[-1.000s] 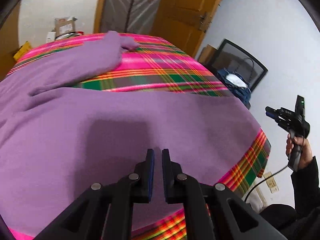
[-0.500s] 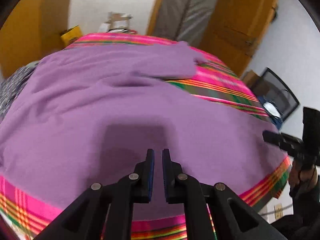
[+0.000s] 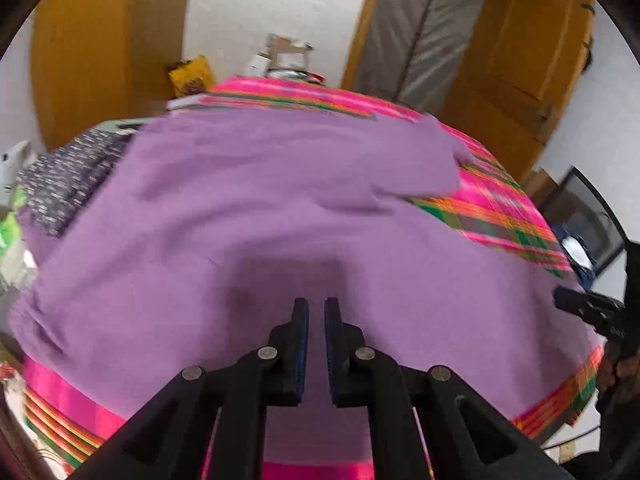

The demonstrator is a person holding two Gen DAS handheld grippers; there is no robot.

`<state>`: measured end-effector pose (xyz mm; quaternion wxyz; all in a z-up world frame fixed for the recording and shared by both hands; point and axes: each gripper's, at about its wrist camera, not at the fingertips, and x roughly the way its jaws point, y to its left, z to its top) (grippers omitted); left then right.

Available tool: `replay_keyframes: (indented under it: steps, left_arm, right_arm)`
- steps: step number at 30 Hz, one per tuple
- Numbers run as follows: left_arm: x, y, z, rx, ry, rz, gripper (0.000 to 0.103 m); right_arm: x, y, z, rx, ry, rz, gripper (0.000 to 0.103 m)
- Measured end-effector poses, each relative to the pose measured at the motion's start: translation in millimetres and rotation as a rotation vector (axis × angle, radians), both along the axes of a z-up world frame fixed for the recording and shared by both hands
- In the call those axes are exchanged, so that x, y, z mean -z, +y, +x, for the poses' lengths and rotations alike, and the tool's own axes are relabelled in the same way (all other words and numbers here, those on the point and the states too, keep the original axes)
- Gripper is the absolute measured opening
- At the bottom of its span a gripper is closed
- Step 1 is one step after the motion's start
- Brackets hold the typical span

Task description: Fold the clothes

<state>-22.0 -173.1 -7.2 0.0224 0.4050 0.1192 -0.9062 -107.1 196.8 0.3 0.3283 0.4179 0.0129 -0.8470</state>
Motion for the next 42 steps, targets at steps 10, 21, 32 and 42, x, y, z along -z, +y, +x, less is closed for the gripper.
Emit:
replay_keyframes:
  steps: [10, 21, 32, 42]
  left_arm:
    - [-33, -104, -53, -0.125, 0.016, 0.031, 0.023]
    - [-16, -199, -153, -0.136, -0.066, 0.103, 0.033]
    - [33, -239, -200, -0.149, -0.144, 0.228, 0.038]
    - [-4, -236, -187, -0.251, 0.037, 0.139, 0.003]
  right_arm:
    - [-31, -48, -34, -0.052, 0.047, 0.008, 0.036]
    - [-34, -105, -53, -0.158, 0.058, 0.039, 0.036]
    - [-31, -130, -82, -0.156, 0.065, 0.075, 0.036]
    - [-25, -142, -92, -0.172, 0.073, 0.101, 0.036]
